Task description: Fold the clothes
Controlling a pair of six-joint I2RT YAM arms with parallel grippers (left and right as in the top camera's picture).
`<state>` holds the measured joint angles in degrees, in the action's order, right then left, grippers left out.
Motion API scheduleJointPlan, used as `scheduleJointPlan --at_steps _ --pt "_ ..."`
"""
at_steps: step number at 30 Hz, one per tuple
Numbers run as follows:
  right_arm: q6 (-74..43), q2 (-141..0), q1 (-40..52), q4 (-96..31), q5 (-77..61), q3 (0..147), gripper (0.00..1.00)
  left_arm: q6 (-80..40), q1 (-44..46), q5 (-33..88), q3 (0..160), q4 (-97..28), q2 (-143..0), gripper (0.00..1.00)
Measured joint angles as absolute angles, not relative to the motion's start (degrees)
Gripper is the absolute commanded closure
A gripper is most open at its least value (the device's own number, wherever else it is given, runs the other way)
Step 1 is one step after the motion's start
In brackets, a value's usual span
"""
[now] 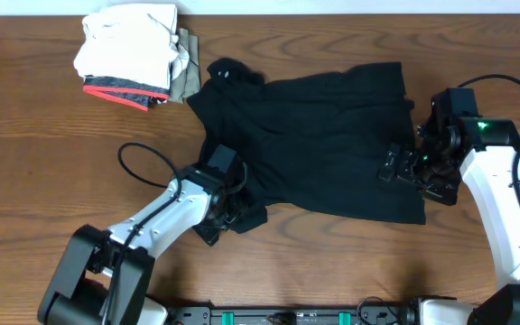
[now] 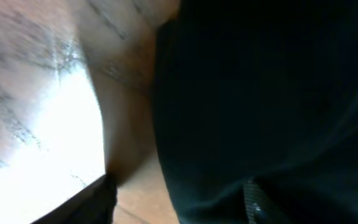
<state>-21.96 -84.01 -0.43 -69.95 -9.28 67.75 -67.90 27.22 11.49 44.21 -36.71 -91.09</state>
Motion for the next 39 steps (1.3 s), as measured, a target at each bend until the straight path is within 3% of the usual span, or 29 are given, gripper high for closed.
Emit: scheduleJointPlan --at_steps 6,9,10,11,23,39 --pt "-21.96 -84.01 -0.43 -69.65 -9.28 67.75 0.01 -67.81 27.22 12.08 44.21 -36.56 -91.35 0.67" --pt "-23.09 -84.01 -0.43 -69.43 -8.67 67.75 0.01 -67.57 27.22 12.34 44.21 -36.21 -91.39 0.81" --pt "-23.83 -84.01 -0.43 -69.43 -7.94 67.75 0.01 -67.37 27.22 12.53 44.21 -36.1 -91.42 0.92" --pt "-24.91 -84.01 -0.43 -69.49 -7.07 67.75 0.01 -67.33 27.22 12.67 44.21 -36.05 -91.42 0.94" --pt "-32.03 -84.01 -0.43 -69.47 -3.4 66.04 0.01 -65.08 27.22 13.37 44.27 -40.75 -90.11 0.94" --pt "-50.39 -84.01 -1.76 -64.66 3.57 54.17 0.01 -62.52 27.22 13.34 44.25 -41.36 -89.23 0.94"
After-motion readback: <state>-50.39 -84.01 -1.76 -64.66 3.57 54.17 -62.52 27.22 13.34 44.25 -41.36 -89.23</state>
